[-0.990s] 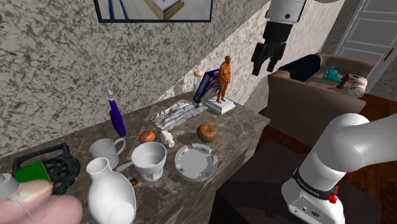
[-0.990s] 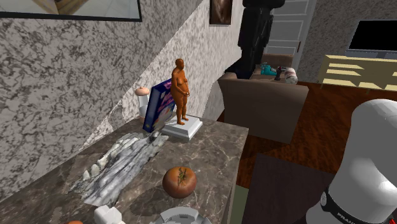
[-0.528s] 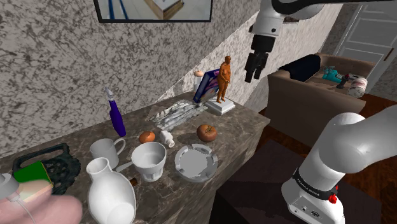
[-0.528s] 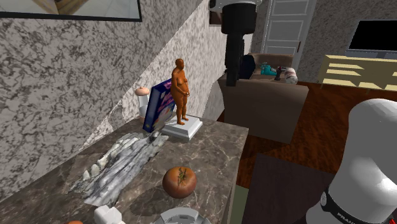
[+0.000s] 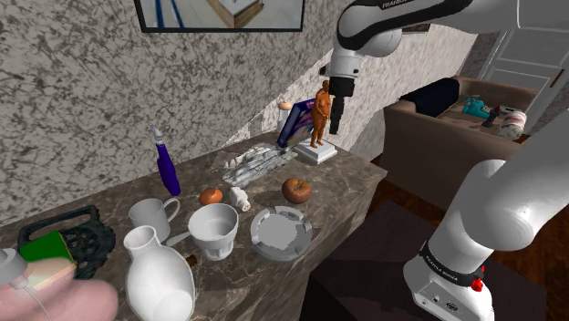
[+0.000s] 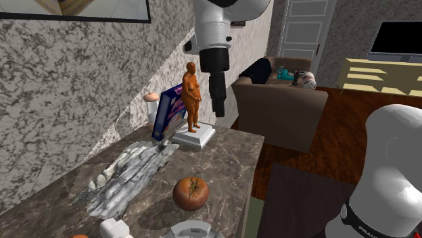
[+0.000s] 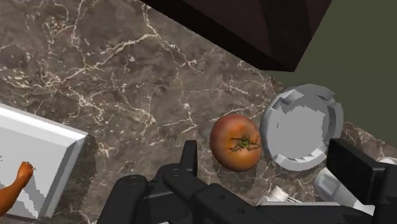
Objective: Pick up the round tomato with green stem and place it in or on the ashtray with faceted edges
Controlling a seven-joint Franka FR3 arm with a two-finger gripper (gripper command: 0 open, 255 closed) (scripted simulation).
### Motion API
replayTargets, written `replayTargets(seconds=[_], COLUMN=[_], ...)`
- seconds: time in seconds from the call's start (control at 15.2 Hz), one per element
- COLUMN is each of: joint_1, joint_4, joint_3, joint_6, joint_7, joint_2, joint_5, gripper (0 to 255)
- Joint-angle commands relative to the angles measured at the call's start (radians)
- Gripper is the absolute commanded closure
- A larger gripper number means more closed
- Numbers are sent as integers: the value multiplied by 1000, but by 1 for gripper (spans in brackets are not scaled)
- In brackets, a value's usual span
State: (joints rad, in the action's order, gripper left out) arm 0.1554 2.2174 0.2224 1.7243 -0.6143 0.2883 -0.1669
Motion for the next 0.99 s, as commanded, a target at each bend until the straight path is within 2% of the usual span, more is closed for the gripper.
replayTargets(seconds=[0.0, 0.4, 0.92], joint_1=[23, 60, 80], joint_4=[-44, -199, -428], joint_3=[19, 16, -79], joint_6=[-1, -30, -108], joint_7=[-117, -426, -742], joint_2=[-93, -372, -693], joint_5=[-33, -124, -175], gripper=[0, 0, 0])
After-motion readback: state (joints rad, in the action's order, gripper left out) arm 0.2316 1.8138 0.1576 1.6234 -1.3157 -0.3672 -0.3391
